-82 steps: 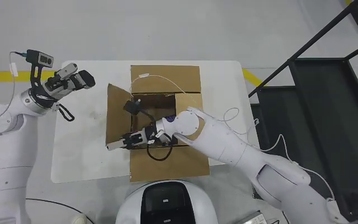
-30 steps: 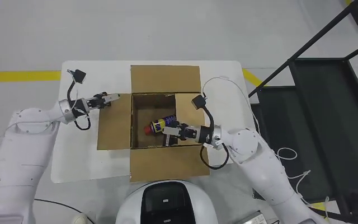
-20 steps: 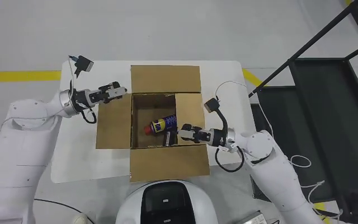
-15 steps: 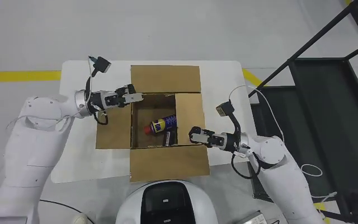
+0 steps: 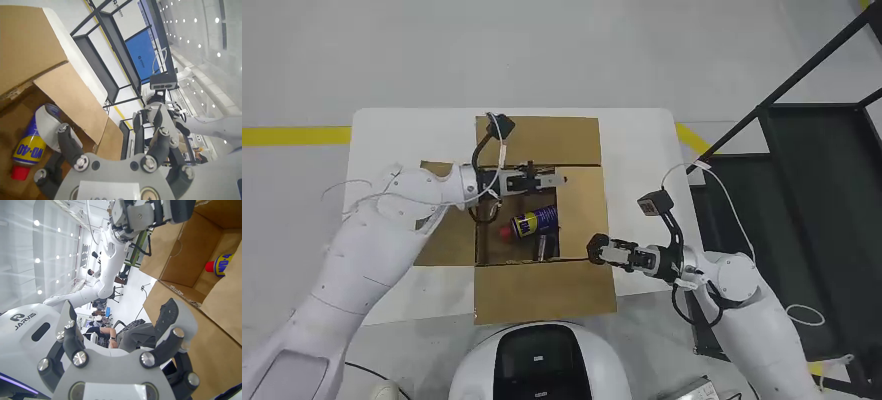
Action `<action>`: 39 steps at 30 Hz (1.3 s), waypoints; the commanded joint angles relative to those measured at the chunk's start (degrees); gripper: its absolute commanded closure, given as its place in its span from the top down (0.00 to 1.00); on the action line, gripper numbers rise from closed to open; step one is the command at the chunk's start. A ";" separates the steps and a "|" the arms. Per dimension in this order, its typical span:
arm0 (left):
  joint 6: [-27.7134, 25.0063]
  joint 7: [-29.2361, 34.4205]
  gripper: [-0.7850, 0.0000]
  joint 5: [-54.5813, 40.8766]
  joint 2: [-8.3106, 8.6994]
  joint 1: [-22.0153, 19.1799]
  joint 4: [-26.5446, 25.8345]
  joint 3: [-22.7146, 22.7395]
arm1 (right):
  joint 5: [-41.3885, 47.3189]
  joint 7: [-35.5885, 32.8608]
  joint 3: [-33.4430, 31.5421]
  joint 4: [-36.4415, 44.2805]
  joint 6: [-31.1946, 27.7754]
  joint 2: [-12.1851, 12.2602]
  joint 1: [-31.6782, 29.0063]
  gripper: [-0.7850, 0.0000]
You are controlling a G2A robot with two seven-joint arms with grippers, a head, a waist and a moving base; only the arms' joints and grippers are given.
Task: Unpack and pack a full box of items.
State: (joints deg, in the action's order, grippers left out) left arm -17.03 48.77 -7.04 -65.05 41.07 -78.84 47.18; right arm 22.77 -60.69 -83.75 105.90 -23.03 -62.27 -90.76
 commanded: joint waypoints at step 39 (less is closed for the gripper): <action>0.07 -11.05 1.00 -2.99 -11.33 -6.30 21.95 -14.55 | 0.25 -2.52 1.65 2.70 4.24 1.09 -1.20 1.00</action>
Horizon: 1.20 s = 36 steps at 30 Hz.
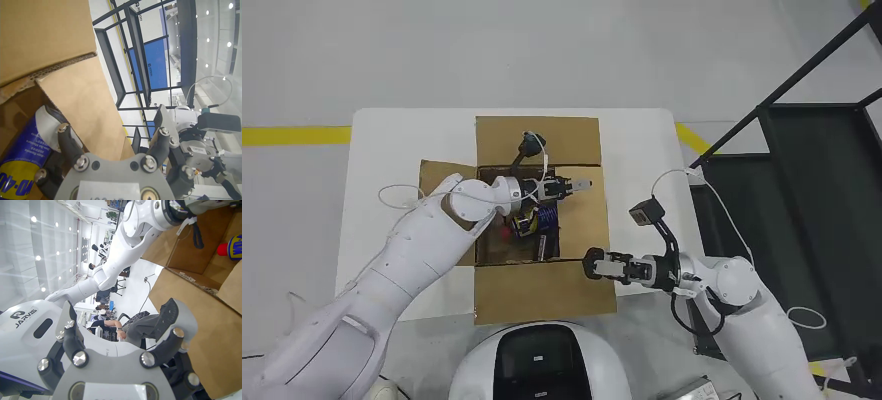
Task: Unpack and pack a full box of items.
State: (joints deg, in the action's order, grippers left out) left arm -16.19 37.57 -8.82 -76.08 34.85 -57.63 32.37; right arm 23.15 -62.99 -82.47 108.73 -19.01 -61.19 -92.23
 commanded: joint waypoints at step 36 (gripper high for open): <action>-8.01 14.33 1.00 -10.71 -0.05 4.57 -9.69 13.64 | -4.64 14.74 -11.08 4.15 -1.35 1.44 -11.38 1.00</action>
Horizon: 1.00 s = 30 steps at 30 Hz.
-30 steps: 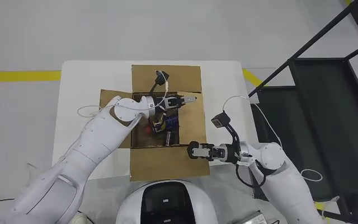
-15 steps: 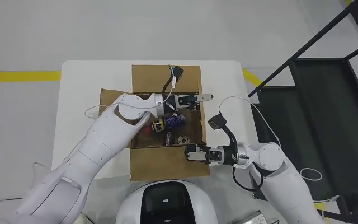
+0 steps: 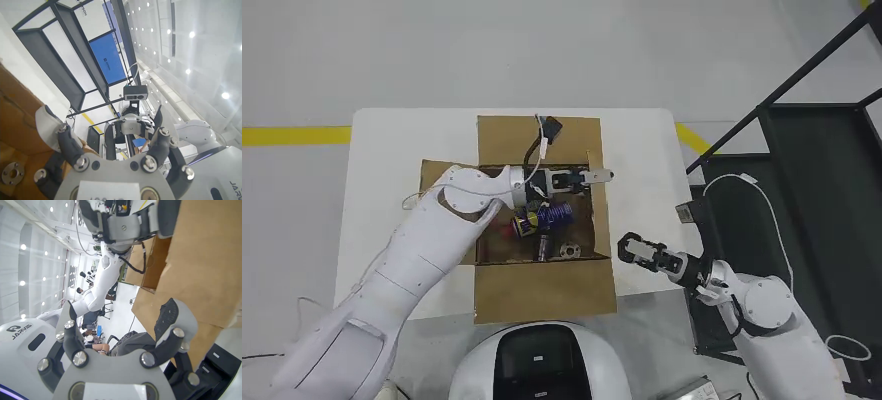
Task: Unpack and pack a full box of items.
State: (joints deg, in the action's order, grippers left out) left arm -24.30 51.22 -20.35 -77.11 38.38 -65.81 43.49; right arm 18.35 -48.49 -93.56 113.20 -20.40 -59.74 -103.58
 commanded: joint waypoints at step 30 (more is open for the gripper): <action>5.27 -12.70 1.00 13.15 -2.01 1.38 8.96 -1.77 | 7.56 -10.25 2.81 -0.82 -3.03 0.59 1.10 1.00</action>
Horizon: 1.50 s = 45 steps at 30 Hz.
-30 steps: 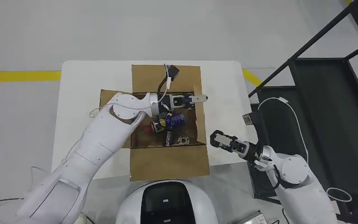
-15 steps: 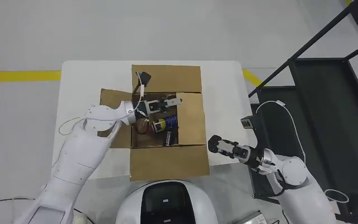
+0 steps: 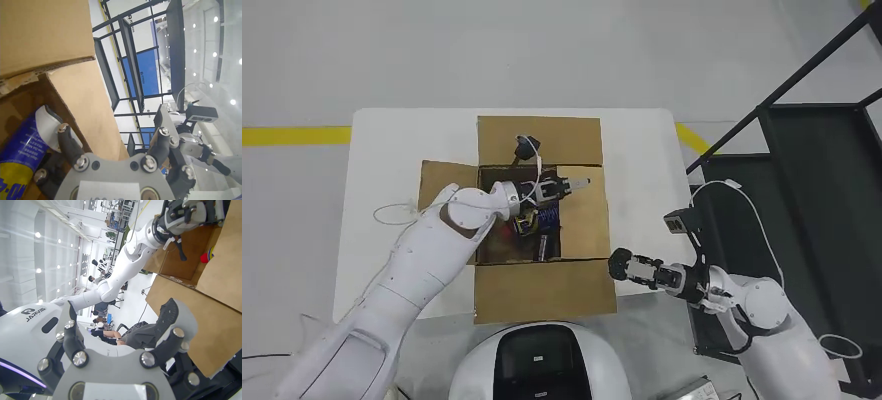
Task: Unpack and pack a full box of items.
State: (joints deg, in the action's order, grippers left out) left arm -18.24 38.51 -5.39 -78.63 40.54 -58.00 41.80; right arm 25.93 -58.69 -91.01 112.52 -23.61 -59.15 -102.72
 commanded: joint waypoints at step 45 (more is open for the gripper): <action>-1.10 29.58 1.00 -18.05 4.54 7.11 -15.12 26.89 | -4.47 12.82 -0.46 -10.80 4.27 0.10 3.78 1.00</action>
State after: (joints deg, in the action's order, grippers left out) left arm -20.57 67.78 -24.59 -75.07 44.97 -68.86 65.27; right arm 21.57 -45.92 -91.74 102.28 -19.21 -59.03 -99.41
